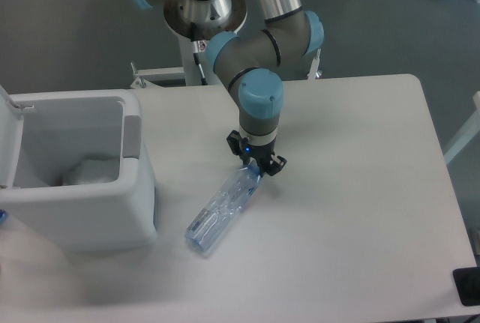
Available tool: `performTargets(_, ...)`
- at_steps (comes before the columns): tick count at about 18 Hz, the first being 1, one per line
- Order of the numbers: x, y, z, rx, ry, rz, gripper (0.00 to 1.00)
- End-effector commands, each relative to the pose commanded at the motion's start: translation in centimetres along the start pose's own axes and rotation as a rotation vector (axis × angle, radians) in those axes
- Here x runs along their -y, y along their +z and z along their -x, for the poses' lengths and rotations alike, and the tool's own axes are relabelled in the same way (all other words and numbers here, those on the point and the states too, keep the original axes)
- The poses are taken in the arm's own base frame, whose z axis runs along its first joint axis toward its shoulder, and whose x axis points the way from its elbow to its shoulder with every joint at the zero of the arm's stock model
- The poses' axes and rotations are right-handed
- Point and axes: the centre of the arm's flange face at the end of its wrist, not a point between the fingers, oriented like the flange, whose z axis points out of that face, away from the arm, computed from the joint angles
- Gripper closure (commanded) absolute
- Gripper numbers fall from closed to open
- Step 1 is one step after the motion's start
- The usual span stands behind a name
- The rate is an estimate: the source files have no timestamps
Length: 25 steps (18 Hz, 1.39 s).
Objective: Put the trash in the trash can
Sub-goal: 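Lift the clear water bottle by its cap and carry it over the bin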
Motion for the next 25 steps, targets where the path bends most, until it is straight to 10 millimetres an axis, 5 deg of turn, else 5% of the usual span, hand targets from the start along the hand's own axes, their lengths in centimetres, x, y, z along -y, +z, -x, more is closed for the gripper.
performTargets(8, -0.1, -3.1, 0.8, 0.049, -0.006, -0.026, 0.87)
performTargets(13, -1.5, -7.5, 2.0, 0.120, -0.041, -0.073, 0.87)
performTargets(20, -3.5, -18.2, 4.7, 0.137, -0.140, -0.277, 0.87)
performTargets(25, -1.8, -26.5, 2.5, 0.140, -0.277, -0.528, 0.87)
